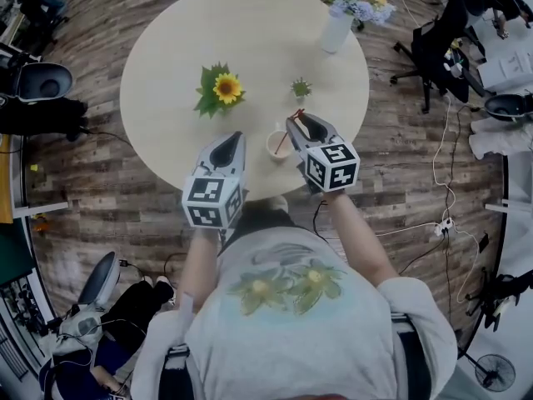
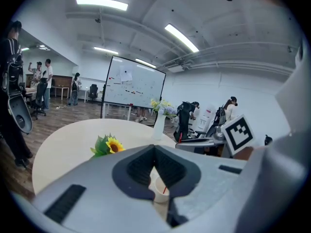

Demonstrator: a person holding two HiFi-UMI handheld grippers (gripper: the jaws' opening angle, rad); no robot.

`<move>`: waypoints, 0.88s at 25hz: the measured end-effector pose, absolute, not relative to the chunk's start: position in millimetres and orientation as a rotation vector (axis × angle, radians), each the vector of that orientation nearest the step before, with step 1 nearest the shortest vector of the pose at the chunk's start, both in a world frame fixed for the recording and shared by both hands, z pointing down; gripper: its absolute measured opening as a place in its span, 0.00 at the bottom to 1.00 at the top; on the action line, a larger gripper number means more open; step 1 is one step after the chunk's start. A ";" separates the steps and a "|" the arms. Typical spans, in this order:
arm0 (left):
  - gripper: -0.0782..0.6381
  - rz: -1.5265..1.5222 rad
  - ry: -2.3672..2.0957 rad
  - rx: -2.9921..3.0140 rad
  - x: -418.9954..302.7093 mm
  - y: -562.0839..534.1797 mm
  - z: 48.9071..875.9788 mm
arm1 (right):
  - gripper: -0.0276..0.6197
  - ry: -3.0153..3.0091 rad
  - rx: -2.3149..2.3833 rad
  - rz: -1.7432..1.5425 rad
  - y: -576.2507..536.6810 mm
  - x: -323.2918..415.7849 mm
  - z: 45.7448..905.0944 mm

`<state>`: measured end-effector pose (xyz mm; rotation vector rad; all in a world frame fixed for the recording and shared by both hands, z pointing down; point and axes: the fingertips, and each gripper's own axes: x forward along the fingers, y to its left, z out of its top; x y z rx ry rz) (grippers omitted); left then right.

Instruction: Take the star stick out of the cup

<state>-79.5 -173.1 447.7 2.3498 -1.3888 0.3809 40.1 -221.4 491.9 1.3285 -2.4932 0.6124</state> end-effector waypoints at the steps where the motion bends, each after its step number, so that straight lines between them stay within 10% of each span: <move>1: 0.11 0.380 -1.389 2.351 -79.6 -172.6 447.3 | 0.25 -2.498 1.333 0.607 -221.4 40.0 489.3; 22: 0.11 0.342 -1.405 2.378 -81.9 -180.6 430.7 | 0.25 -2.597 1.418 0.537 -230.7 52.9 428.6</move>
